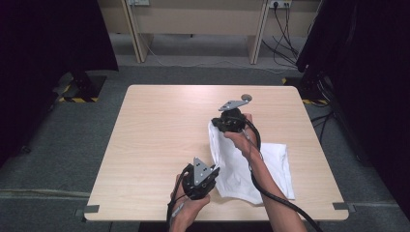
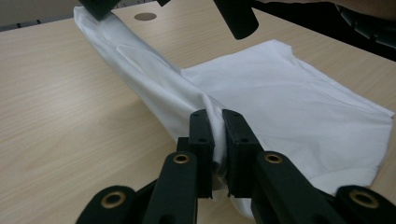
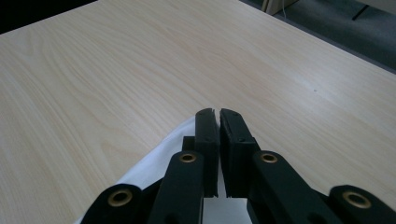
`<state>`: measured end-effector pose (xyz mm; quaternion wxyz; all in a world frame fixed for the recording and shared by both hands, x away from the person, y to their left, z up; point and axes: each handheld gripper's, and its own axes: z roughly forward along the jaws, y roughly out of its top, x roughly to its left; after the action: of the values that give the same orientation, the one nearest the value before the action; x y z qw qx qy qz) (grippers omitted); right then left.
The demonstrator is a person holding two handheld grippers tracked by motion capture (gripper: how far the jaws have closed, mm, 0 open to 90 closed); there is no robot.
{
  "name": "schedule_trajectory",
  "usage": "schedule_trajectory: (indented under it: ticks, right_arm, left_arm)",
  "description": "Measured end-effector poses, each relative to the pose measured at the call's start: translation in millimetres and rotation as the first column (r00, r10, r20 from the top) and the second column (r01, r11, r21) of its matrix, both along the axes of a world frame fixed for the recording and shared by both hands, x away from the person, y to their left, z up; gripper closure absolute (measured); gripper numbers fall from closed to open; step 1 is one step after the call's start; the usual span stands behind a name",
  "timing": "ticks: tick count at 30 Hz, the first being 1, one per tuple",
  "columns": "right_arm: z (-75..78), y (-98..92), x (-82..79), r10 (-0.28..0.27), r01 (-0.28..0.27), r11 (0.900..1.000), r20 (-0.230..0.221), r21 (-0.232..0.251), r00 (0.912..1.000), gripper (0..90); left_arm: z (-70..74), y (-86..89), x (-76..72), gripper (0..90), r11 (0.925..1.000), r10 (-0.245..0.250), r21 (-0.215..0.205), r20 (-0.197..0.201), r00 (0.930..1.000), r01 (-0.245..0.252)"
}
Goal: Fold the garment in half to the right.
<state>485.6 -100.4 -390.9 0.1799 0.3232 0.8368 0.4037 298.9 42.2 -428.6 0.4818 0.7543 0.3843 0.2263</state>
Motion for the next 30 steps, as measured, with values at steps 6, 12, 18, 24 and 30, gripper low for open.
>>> schedule_trajectory:
  ticks: [6, 12, 18, 24, 30]
  right_arm:
    - [11.4, -20.4, -3.2, -0.013, 0.013, 1.0, 0.001, 0.026, 0.9999, 86.5]
    - [16.3, -44.4, -6.0, -0.035, 0.035, 0.998, -0.007, 0.054, 0.9994, 86.5]
    - [17.3, -71.8, -10.9, -0.058, 0.059, 0.995, -0.009, 0.086, 0.9983, 86.3]
    - [10.3, -103.7, -16.3, -0.103, 0.104, 0.989, -0.02, 0.108, 0.9945, 86.1]
    - [1.7, -128.8, -21.1, -0.14, 0.143, 0.982, -0.032, 0.125, 0.9896, 86.0]
  left_arm:
    - [12.3, -21.2, 0.2, 82.1, 0.999, -0.043, -0.007, 0.022, 0.9988, 0.044]
    - [19.9, -41.7, 1.5, 82.1, 0.9961, -0.087, -0.012, 0.033, 0.9957, 0.087]
    - [23.2, -61.9, 2.7, 82.0, 0.9898, -0.141, -0.018, 0.042, 0.9892, 0.141]
    - [20.6, -82.9, 4.3, 82.0, 0.982, -0.186, -0.023, 0.038, 0.9817, 0.187]
    - [19.3, -98.6, 7.2, 82.0, 0.9733, -0.221, -0.056, 0.031, 0.9748, 0.223]
